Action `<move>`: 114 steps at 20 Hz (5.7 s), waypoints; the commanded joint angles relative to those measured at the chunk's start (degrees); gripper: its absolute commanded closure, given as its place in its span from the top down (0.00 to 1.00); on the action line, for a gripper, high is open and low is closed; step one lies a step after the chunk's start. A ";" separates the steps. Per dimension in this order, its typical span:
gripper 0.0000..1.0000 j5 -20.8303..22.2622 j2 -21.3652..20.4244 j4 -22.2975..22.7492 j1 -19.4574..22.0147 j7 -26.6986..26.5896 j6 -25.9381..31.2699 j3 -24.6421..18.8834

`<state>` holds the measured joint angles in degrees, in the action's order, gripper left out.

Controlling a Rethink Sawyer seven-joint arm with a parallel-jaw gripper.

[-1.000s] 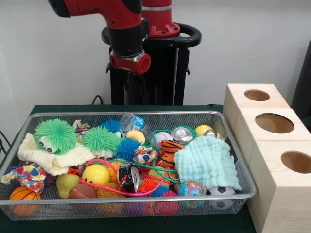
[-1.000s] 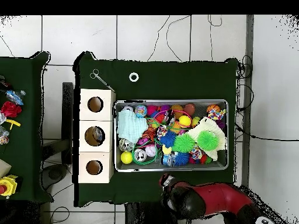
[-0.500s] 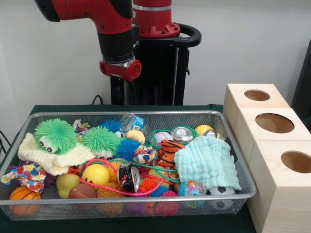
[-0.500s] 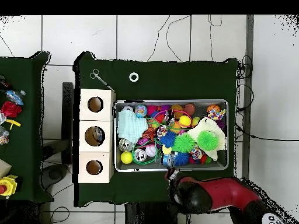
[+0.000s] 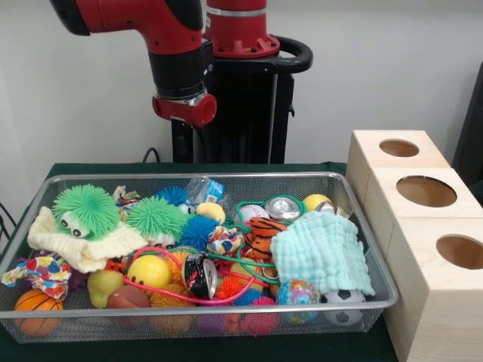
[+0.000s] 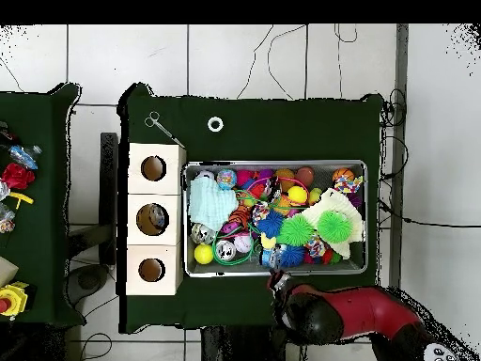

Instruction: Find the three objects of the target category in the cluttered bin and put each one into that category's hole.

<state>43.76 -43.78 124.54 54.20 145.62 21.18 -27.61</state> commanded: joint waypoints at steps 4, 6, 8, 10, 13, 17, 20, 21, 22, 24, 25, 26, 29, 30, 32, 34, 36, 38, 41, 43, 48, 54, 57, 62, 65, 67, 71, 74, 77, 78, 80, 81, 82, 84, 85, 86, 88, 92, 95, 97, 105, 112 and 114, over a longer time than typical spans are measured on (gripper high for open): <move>1.00 0.25 4.65 -11.15 -1.20 -4.45 3.18 0.26; 1.00 -0.47 5.48 -13.01 -1.37 -4.65 4.77 0.55; 1.00 -1.50 6.33 -14.95 -1.27 -5.37 6.74 0.48; 1.00 -2.26 6.77 -15.94 -1.00 -6.22 8.16 0.15; 1.00 -3.64 6.90 -16.96 -1.39 -6.48 10.27 -0.10; 1.00 -6.15 6.55 -18.14 -3.82 -4.31 12.67 0.09; 1.00 -7.28 6.54 -18.49 -5.12 -3.55 13.64 0.32; 1.00 -7.21 6.71 -18.41 -5.45 -3.39 13.39 0.61; 1.00 -7.18 6.86 -18.35 -5.80 -3.34 13.45 0.86; 1.00 -6.95 7.03 -17.94 -6.40 -3.06 12.86 1.43; 1.00 -7.07 6.94 -17.47 -6.53 -2.93 12.70 1.60; 1.00 -7.18 6.84 -16.99 -6.66 -2.79 12.54 1.77; 1.00 -7.43 6.70 -15.63 -7.03 -2.43 12.01 2.38; 1.00 -7.39 6.65 -15.27 -7.35 -2.25 11.91 2.74; 1.00 -7.10 6.79 -14.62 -7.85 -2.03 11.67 3.42; 1.00 -7.05 6.76 -13.52 -8.21 -1.81 11.69 3.97; 1.00 -6.49 6.91 -12.51 -8.69 -1.31 10.92 4.61; 1.00 -5.77 7.14 -11.90 -9.14 -0.93 10.00 5.25; 1.00 -5.22 7.50 -11.29 -9.49 -0.84 9.12 5.92; 1.00 -4.88 7.89 -11.09 -9.79 -0.80 8.55 6.48; 1.00 -4.52 8.04 -9.70 -11.04 -0.21 7.21 8.06; 1.00 -4.28 10.30 -8.77 -13.79 2.86 4.38 10.91; 1.00 -4.64 11.26 -9.00 -15.15 3.80 3.34 12.21; 1.00 -4.87 12.18 -9.44 -16.65 3.86 2.57 14.12; 1.00 -4.56 12.93 -10.29 -17.43 3.30 2.26 15.46; 1.00 -4.55 13.26 -10.66 -17.57 2.87 2.08 15.91; 1.00 -4.51 13.37 -10.90 -18.17 2.55 1.36 16.76; 0.00 -4.76 13.55 -11.24 -18.35 2.16 0.20 17.15; 0.00 -4.86 13.92 -11.46 -18.16 2.14 -1.39 17.11; 0.00 -5.02 13.78 -11.24 -17.87 1.71 -1.44 17.09; 0.00 -5.69 13.23 -11.12 -17.30 0.65 -0.64 16.79; 0.00 -6.01 12.97 -11.09 -17.15 0.33 -0.43 16.65; 0.00 -6.28 12.67 -11.05 -17.14 0.16 -0.12 16.64; 0.00 -7.04 11.77 -10.75 -16.75 -0.52 0.88 16.21; 0.00 -7.54 11.11 -10.44 -16.39 -0.95 1.57 15.78; 0.00 -8.08 10.42 -10.17 -16.07 -1.37 2.36 15.37; 0.00 -9.53 8.14 -9.36 -15.52 -2.38 4.44 14.42; 0.00 -14.72 0.73 -6.40 -14.77 -4.61 10.73 11.85; 0.00 -18.18 -4.00 -5.45 -14.94 -6.19 15.69 10.90; 0.00 -19.73 -5.95 -5.43 -15.21 -6.77 17.99 10.55; 0.00 -24.98 -10.69 -7.30 -17.99 -5.44 25.61 9.68; 0.00 -25.09 -11.97 -11.41 -22.31 -4.04 34.67 11.82; 0.00 -23.37 -12.22 -13.92 -24.21 -3.66 40.63 13.36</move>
<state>20.99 -54.21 115.97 33.25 145.62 47.05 -13.02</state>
